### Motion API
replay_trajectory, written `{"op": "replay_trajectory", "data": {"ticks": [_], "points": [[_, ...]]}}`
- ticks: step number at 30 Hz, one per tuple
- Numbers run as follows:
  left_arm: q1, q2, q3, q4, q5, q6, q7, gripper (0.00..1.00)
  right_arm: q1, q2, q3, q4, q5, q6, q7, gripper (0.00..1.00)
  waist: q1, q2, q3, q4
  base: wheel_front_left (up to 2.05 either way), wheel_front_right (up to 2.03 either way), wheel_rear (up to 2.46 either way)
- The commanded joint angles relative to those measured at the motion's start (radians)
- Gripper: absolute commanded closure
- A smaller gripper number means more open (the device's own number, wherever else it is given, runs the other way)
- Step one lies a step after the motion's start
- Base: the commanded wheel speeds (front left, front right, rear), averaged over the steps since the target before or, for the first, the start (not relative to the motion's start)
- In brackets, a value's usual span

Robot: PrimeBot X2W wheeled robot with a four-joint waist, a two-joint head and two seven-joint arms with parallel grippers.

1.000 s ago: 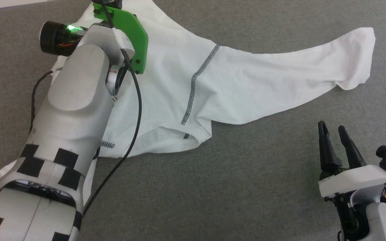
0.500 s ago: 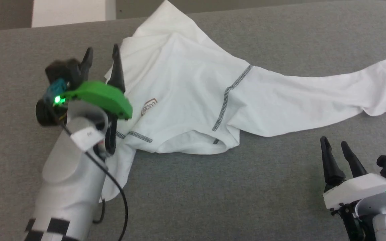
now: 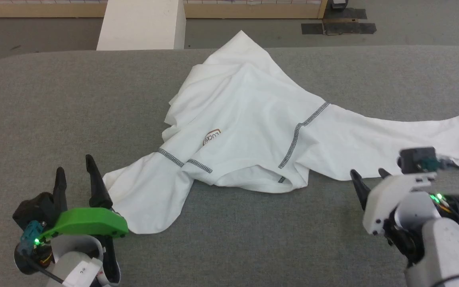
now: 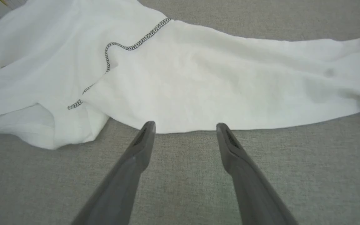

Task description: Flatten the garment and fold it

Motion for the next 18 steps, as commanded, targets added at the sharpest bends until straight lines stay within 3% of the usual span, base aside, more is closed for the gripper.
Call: {"op": "replay_trajectory", "data": {"ticks": [1,4,8,16,17,18], "points": [[0.019,-0.006,-0.003,-0.016,0.014,0.005,-0.004,0.0,-0.059,-0.001,0.023,0.021,-0.048,-0.002,0.057,0.0,0.0001,0.0,-0.004,0.007,0.0,0.0,0.0],[0.022,-0.01,-0.025,-0.026,0.012,-0.009,0.011,0.0,-0.142,-0.028,0.054,0.098,-0.129,-0.002,0.189,0.0,0.0001,0.0,0.004,0.027,0.0,0.0,0.0],[0.007,-0.013,-0.046,-0.034,0.021,-0.014,0.015,0.0,-0.202,-0.057,0.086,0.184,-0.179,-0.002,0.27,0.0,0.0001,0.0,0.024,0.051,0.0,0.0,0.0],[-0.005,-0.009,-0.065,-0.033,0.024,-0.018,0.027,0.0,-0.221,-0.085,0.135,0.307,-0.17,-0.002,0.317,0.0,0.0001,0.0,0.056,0.068,0.0,0.0,0.0],[-0.005,-0.008,-0.066,-0.032,0.024,-0.018,0.028,0.0,-0.221,-0.086,0.136,0.313,-0.163,-0.002,0.317,0.69,0.0001,0.0,0.056,0.068,0.0,0.0,0.0],[-0.005,-0.007,-0.066,-0.029,0.023,-0.02,0.028,0.0,-0.221,-0.091,0.14,0.318,-0.153,-0.002,0.313,1.0,0.0001,0.0,0.056,0.068,0.0,0.0,0.0]]}}
